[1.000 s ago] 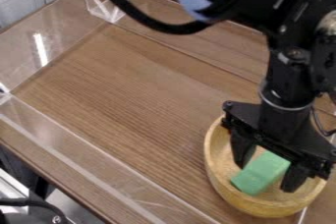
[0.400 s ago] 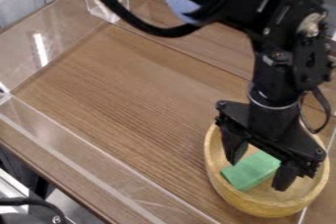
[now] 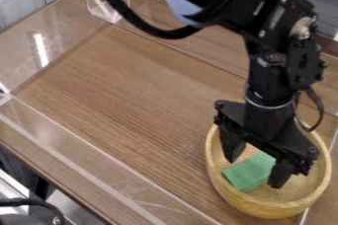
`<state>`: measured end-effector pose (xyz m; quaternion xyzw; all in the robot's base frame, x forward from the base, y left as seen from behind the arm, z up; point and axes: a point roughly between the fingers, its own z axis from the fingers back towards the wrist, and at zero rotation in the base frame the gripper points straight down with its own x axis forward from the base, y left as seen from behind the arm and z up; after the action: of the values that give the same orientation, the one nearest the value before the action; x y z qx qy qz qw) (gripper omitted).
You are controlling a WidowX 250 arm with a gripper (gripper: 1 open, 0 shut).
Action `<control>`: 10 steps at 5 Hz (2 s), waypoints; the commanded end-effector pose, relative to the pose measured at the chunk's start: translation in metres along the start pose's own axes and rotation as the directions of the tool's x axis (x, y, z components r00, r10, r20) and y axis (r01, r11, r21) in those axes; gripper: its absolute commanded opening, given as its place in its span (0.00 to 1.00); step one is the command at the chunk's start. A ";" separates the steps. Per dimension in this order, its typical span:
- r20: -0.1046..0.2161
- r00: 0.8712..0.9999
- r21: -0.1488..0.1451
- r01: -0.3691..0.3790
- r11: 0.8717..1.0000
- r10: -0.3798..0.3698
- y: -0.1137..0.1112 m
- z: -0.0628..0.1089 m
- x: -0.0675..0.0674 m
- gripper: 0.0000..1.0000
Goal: Put the green block in the brown bowl
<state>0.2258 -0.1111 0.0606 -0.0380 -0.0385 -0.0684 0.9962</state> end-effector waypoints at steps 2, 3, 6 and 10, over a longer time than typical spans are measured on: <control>0.024 1.000 -0.010 0.006 1.000 -0.006 0.004 0.001 0.010 1.00; 0.019 1.000 -0.011 0.006 1.000 -0.006 0.006 -0.001 0.012 1.00; 0.008 1.000 -0.010 0.003 1.000 -0.003 0.010 -0.011 0.018 1.00; -0.005 1.000 -0.027 -0.017 0.999 0.017 0.012 -0.006 0.020 0.00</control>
<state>0.2363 -0.1012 0.0425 -0.0427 -0.0086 -0.0662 0.9969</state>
